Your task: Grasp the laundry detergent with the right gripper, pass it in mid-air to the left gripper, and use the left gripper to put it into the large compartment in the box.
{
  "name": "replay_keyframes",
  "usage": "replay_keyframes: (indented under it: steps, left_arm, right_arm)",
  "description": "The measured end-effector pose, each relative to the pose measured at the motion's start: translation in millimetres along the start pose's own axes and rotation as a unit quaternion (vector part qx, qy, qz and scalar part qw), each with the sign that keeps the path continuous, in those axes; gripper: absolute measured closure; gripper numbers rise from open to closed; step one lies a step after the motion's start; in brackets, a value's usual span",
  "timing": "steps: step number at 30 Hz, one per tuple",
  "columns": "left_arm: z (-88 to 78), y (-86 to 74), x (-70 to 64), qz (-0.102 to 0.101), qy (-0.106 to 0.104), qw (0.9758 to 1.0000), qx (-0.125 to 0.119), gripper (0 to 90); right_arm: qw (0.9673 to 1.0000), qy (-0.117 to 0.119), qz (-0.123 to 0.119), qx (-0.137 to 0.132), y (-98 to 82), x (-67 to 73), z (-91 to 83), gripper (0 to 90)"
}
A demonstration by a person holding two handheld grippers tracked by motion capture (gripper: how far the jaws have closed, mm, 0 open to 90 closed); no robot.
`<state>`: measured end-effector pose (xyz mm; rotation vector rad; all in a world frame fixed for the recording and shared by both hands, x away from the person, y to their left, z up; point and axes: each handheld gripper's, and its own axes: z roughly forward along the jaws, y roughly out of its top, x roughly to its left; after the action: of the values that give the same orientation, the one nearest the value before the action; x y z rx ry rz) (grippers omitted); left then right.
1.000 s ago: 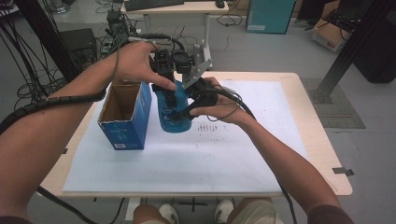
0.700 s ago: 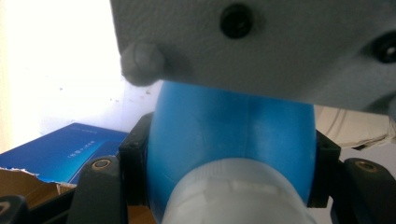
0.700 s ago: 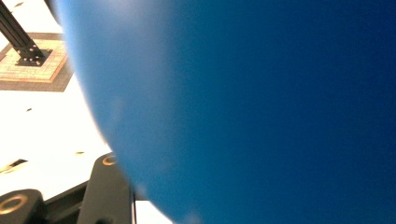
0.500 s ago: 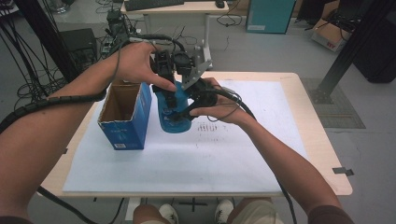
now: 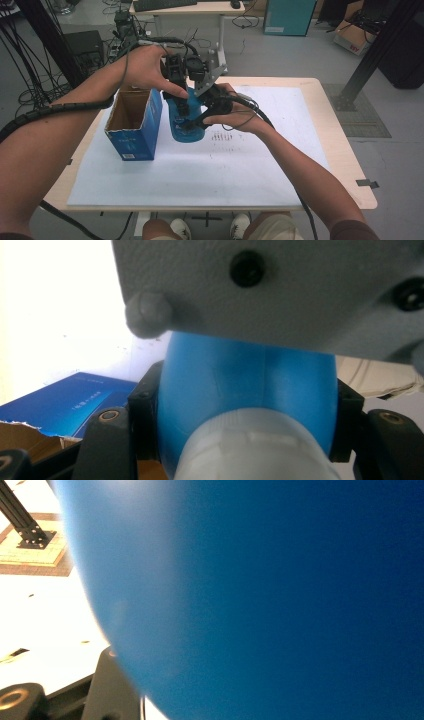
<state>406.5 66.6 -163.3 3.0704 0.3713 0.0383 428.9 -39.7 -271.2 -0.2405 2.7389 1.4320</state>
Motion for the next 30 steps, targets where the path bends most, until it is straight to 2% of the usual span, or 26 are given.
replay_keyframes:
  steps: [7,8,30]
  left_arm:
    - [0.1,-0.8,-0.6,-0.003,0.005,1.0,-0.004,37.4]
    - [0.0,-0.9,-0.1,-0.002,0.001,1.0,-0.003,37.4]
    - [1.2,-1.1,0.3,-0.001,-0.002,1.0,0.003,37.5]
  right_arm:
    - [1.0,0.001,-0.001,-0.003,0.3,-0.4,0.6,42.3]
    - [1.0,0.001,-0.002,-0.004,0.2,-0.5,0.8,42.3]
    - [1.0,0.005,0.002,-0.001,-0.3,0.2,2.5,42.0]
